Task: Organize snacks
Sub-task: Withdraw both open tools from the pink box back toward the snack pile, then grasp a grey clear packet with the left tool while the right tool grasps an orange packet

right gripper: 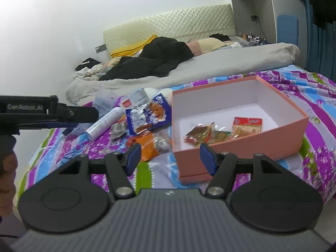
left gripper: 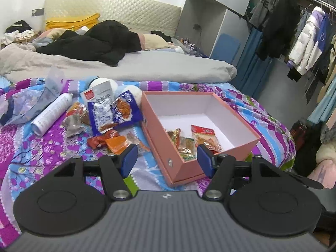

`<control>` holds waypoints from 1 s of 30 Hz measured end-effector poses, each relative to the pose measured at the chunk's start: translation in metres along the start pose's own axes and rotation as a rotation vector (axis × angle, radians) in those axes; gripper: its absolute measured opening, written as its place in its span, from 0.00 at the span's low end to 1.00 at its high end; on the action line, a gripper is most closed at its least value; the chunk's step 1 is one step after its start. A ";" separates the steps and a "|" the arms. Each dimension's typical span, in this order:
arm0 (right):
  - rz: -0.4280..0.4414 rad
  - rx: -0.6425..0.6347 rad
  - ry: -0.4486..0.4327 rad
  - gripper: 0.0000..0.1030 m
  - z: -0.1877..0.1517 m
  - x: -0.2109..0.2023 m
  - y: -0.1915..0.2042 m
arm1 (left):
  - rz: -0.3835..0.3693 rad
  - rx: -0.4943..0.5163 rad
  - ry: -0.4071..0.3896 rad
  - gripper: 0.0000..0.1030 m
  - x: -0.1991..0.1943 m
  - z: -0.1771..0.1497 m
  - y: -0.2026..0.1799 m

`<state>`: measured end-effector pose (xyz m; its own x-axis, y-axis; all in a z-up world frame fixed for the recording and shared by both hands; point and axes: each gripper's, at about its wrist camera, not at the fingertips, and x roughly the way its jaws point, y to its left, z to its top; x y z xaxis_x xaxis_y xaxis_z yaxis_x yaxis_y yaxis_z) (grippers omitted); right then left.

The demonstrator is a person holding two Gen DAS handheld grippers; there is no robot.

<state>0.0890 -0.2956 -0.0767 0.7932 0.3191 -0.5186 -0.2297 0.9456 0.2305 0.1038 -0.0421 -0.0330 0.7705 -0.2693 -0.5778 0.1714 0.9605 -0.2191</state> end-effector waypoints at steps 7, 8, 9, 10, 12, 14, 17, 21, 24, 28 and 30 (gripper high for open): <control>0.033 -0.041 0.023 0.62 -0.017 -0.013 0.011 | 0.019 -0.020 0.021 0.66 -0.013 -0.023 0.010; 0.036 -0.040 0.028 0.62 -0.019 -0.013 0.011 | 0.021 -0.020 0.024 0.66 -0.013 -0.025 0.010; 0.040 -0.040 0.032 0.62 -0.021 -0.014 0.012 | 0.021 -0.021 0.026 0.66 -0.014 -0.026 0.011; 0.043 -0.040 0.036 0.62 -0.021 -0.014 0.013 | 0.022 -0.022 0.029 0.66 -0.014 -0.027 0.013; 0.046 -0.042 0.043 0.62 -0.022 -0.013 0.015 | 0.024 -0.026 0.029 0.66 -0.013 -0.028 0.014; 0.051 -0.044 0.047 0.62 -0.022 -0.011 0.017 | 0.025 -0.030 0.029 0.66 -0.011 -0.027 0.017; 0.057 -0.062 0.047 0.62 -0.021 -0.007 0.021 | 0.031 -0.038 0.035 0.67 -0.006 -0.025 0.022; 0.065 -0.073 0.060 0.62 -0.018 0.002 0.024 | 0.037 -0.056 0.046 0.68 0.005 -0.020 0.032; 0.065 -0.085 0.071 0.62 -0.017 0.012 0.026 | 0.045 -0.067 0.063 0.68 0.016 -0.017 0.042; 0.071 -0.082 0.090 0.62 -0.014 0.029 0.030 | 0.056 -0.075 0.079 0.68 0.029 -0.011 0.056; 0.074 -0.085 0.096 0.62 -0.010 0.039 0.032 | 0.065 -0.078 0.084 0.68 0.037 -0.008 0.063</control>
<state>0.1066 -0.2528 -0.0980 0.7158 0.3887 -0.5801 -0.3358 0.9200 0.2021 0.1386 0.0079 -0.0743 0.7239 -0.2150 -0.6556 0.0725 0.9686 -0.2377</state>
